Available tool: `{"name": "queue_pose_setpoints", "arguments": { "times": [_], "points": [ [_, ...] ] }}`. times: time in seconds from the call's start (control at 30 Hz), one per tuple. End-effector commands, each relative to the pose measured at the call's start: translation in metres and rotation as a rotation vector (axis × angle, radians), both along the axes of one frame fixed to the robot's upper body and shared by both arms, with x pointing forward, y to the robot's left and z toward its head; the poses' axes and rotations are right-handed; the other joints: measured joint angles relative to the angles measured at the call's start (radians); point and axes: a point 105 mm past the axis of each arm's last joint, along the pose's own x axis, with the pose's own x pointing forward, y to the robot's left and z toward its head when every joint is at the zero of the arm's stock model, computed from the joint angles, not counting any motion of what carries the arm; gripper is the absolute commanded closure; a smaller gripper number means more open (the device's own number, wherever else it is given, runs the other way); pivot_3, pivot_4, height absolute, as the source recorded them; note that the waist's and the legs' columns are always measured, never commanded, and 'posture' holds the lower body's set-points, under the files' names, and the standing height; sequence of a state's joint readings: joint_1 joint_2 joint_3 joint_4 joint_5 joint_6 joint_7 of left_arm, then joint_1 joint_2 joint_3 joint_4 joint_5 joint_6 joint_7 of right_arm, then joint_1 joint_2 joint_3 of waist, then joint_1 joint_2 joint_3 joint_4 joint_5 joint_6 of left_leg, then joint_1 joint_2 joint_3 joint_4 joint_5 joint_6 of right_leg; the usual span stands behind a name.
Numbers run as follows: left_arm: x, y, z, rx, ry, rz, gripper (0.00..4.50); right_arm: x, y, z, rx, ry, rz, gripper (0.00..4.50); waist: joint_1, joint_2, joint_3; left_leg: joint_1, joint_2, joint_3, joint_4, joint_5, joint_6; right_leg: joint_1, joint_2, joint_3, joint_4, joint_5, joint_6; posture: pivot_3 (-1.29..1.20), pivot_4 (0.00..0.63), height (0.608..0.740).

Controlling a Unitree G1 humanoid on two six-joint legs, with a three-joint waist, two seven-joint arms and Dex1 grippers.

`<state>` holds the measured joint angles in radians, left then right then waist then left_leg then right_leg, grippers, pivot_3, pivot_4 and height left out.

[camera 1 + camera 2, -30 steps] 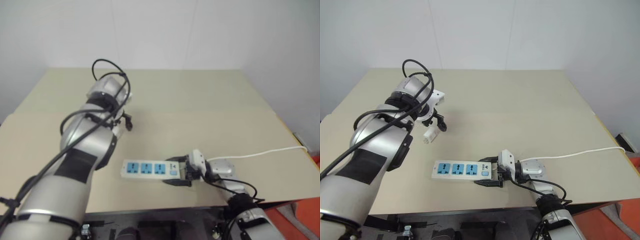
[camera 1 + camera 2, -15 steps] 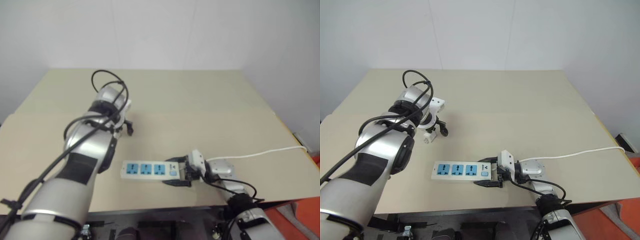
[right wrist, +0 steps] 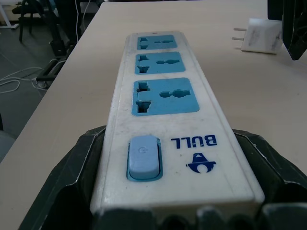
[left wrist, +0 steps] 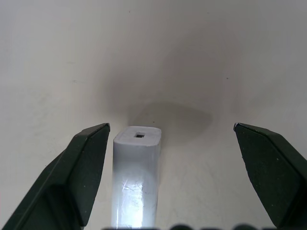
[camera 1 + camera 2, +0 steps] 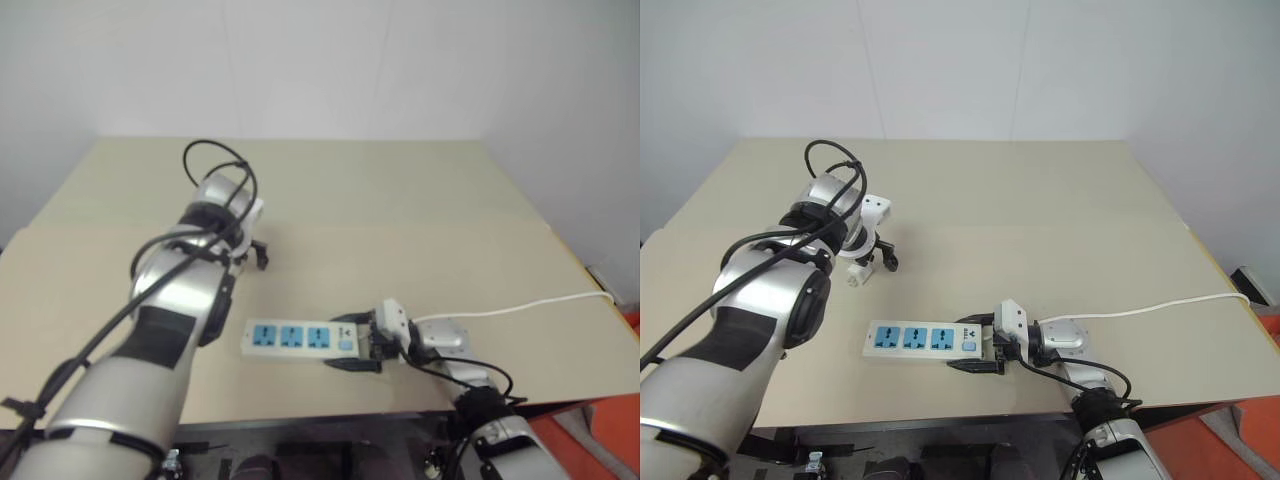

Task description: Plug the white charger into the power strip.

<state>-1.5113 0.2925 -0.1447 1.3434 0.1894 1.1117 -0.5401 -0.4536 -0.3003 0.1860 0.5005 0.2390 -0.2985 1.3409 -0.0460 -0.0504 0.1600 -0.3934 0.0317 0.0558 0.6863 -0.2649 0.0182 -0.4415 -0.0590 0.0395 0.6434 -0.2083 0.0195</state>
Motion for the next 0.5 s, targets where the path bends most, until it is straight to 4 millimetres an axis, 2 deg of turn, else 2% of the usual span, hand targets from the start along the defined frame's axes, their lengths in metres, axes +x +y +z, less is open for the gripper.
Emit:
{"name": "queue_pose_setpoints", "arguments": {
  "times": [0.03, 0.2, 0.33, 0.37, 0.5],
  "points": [
    [0.0021, 0.0061, 0.0040, 0.011, -0.021, 0.007, 0.56, 0.0008, 0.0036, 0.0070, 0.022, -0.022, 0.000, 1.07, 0.000, 0.000, 0.000, 0.000, 0.000, 0.000, 0.000, 0.000, 0.000, 0.000, 0.000, 0.000, 0.000, 0.000, 0.000, 0.00, 0.150, 0.740],
    [0.0010, 0.0099, 0.0010, 0.011, -0.014, 0.021, 1.97, 0.0012, 0.0029, 0.0068, 0.021, -0.022, -0.009, 1.07, 0.000, 0.000, 0.000, 0.000, 0.000, 0.000, 0.000, 0.000, 0.000, 0.000, 0.000, 0.000, 0.000, 0.000, 0.000, 0.00, 0.150, 0.740],
    [0.0007, 0.0122, 0.0000, 0.013, -0.012, 0.026, 3.31, 0.0019, 0.0023, 0.0069, 0.026, -0.021, -0.022, 1.07, 0.001, 0.000, 0.000, 0.000, 0.000, 0.000, 0.000, 0.000, 0.000, 0.000, 0.000, 0.000, 0.000, 0.000, 0.000, 0.00, 0.150, 0.740],
    [0.0007, 0.0124, 0.0003, 0.012, -0.013, 0.026, 3.49, 0.0020, 0.0022, 0.0070, 0.027, -0.021, -0.025, 1.07, 0.001, 0.000, 0.000, 0.000, 0.000, 0.000, 0.000, 0.000, 0.000, 0.000, 0.000, 0.000, 0.000, 0.000, 0.000, 0.00, 0.150, 0.740],
    [0.0030, 0.0115, 0.0044, 0.010, -0.030, 0.011, 3.49, 0.0018, 0.0014, 0.0066, 0.029, -0.017, -0.033, 1.07, 0.001, 0.000, 0.000, 0.000, 0.000, 0.000, 0.000, 0.000, 0.000, 0.000, 0.000, 0.000, 0.000, 0.000, 0.000, 0.00, 0.150, 0.740]
  ]
}}
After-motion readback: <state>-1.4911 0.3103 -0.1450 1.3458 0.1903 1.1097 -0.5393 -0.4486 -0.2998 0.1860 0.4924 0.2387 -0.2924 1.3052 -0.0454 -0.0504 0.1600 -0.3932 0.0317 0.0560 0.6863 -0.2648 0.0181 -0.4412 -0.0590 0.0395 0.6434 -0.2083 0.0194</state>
